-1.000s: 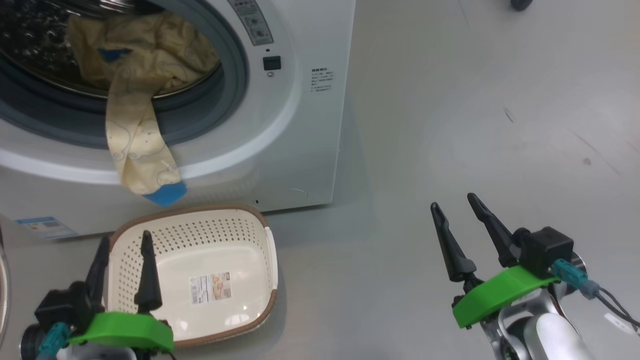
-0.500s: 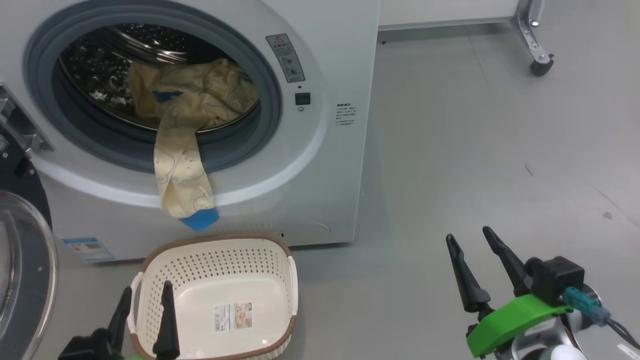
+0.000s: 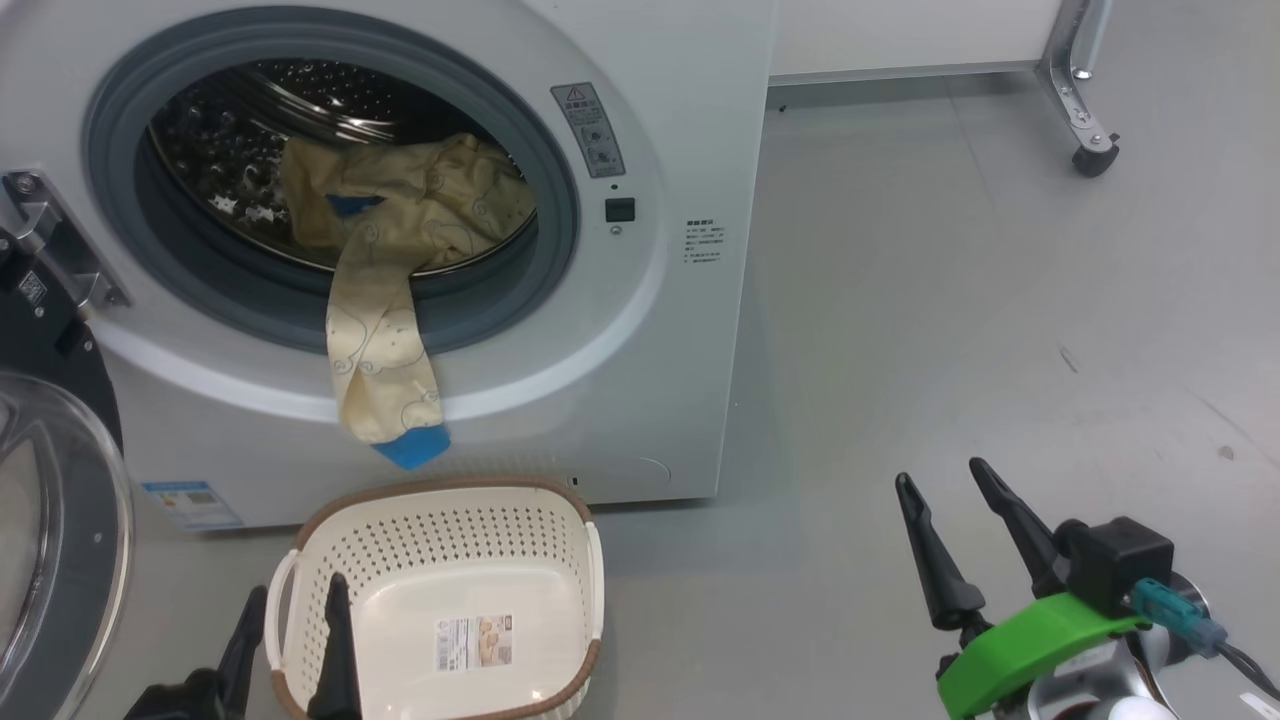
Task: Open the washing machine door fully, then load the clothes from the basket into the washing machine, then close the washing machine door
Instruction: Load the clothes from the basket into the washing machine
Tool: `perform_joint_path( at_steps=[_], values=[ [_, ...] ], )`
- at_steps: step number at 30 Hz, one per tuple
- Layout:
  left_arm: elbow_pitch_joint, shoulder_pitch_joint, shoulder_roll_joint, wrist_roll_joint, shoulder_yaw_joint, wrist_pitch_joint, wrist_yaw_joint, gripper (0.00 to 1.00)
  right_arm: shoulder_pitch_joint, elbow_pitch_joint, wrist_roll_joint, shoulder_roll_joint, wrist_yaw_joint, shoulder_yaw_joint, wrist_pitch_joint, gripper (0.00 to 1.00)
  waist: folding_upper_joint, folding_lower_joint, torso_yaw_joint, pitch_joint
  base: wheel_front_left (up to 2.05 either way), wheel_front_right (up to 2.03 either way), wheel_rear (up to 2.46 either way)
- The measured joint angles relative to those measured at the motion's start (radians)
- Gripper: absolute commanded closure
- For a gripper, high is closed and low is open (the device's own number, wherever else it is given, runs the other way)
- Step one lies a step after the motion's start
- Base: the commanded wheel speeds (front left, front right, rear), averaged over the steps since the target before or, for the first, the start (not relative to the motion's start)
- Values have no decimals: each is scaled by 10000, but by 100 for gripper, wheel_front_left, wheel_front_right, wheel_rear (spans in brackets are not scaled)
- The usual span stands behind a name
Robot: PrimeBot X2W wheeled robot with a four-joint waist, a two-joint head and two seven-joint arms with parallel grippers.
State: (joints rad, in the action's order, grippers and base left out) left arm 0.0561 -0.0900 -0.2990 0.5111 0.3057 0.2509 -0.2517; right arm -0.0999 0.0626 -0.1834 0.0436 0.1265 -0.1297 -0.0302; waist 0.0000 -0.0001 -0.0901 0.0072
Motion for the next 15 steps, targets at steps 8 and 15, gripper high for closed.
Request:
perform_joint_path(
  at_steps=[8, 15],
  values=[
    [-2, 4, 21, 2, -8, 0, 0, 0, -1, 36, 0, -2, 0, 10, 0, 0, 0, 0, 1, 51, 0, 0, 0],
    [201, 71, 36, 6, -12, 0, 0, 0, 0, 96, 0, -2, 0, -6, -2, 0, 0, 0, -14, 217, 0, 0, 0]
  ],
)
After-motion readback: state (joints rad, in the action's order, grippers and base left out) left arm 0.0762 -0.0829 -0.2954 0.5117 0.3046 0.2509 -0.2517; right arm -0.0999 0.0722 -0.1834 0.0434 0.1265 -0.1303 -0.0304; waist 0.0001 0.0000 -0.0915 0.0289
